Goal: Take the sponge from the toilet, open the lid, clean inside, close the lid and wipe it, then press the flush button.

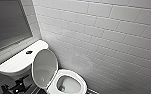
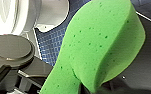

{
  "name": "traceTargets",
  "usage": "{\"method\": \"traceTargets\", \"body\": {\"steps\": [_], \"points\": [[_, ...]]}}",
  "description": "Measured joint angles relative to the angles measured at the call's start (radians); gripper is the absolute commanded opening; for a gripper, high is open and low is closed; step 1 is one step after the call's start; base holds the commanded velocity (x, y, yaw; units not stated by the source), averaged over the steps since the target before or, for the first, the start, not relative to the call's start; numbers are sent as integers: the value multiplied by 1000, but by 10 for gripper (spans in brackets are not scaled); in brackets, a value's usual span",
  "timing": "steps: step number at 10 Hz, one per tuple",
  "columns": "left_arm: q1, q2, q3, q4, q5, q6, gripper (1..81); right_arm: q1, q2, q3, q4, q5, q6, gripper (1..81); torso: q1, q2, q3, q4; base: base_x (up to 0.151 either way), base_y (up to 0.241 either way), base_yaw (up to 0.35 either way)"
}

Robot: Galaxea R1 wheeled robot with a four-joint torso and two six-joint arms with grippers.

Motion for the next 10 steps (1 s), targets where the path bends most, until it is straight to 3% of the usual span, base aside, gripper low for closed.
{"method": "traceTargets", "body": {"steps": [3,6,8,10], "points": [[36,-3,0,64,11,4,811,0,0,-6,0,0,0,10,0,0,0,0,0,0,0],[145,-2,-16,198,40,23,811,1,21,-26,-1,0,0,10,0,0,0,0,0,0,0],[177,0,-30,388,80,27,811,1,24,-34,-3,0,0,10,0,0,0,0,0,0,0],[180,4,-68,639,166,30,811,1,24,-51,-12,-1,0,10,0,0,0,0,0,0,0]]}}
